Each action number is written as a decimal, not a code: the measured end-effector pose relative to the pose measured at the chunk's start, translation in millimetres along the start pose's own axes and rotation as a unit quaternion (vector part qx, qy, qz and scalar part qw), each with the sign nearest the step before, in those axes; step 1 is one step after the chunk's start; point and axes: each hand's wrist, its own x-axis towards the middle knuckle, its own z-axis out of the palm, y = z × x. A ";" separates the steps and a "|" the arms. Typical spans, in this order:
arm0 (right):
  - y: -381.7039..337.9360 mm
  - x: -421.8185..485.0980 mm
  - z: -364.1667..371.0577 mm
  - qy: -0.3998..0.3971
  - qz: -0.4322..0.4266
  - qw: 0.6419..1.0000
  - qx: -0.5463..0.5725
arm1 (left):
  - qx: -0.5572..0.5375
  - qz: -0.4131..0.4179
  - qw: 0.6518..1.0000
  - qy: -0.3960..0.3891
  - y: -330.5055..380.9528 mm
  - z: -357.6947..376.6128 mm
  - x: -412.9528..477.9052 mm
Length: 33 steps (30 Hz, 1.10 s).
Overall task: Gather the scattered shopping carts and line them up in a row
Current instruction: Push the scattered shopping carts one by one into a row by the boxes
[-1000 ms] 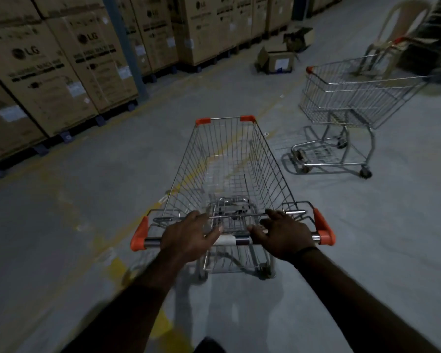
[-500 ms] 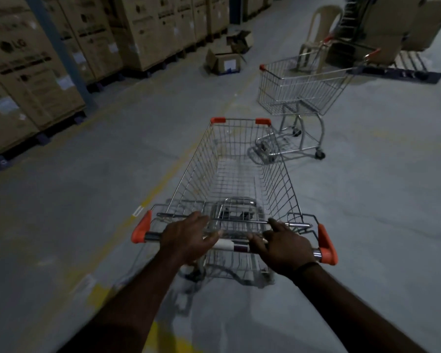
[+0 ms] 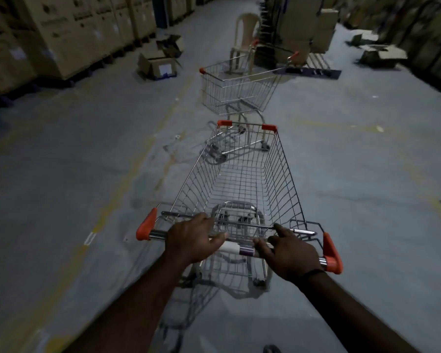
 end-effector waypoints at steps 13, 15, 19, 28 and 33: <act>90.7 -43.4 -5.3 0.043 0.135 0.990 0.012 | -0.005 0.144 0.990 -0.002 107.2 12.5 47.7; 108.8 -46.6 -9.2 0.046 0.150 0.987 0.015 | -0.012 0.155 0.988 -0.008 128.5 14.6 57.7; 152.0 -45.6 -14.8 0.053 0.189 0.980 0.021 | -0.015 0.183 0.983 -0.012 173.1 17.6 78.4; 245.9 -28.0 -37.2 0.065 0.226 0.972 0.022 | -0.003 0.216 0.976 -0.020 268.8 25.5 141.1; 292.9 -5.7 -47.2 0.073 0.232 0.969 0.035 | -0.004 0.214 0.977 -0.019 308.7 33.8 183.2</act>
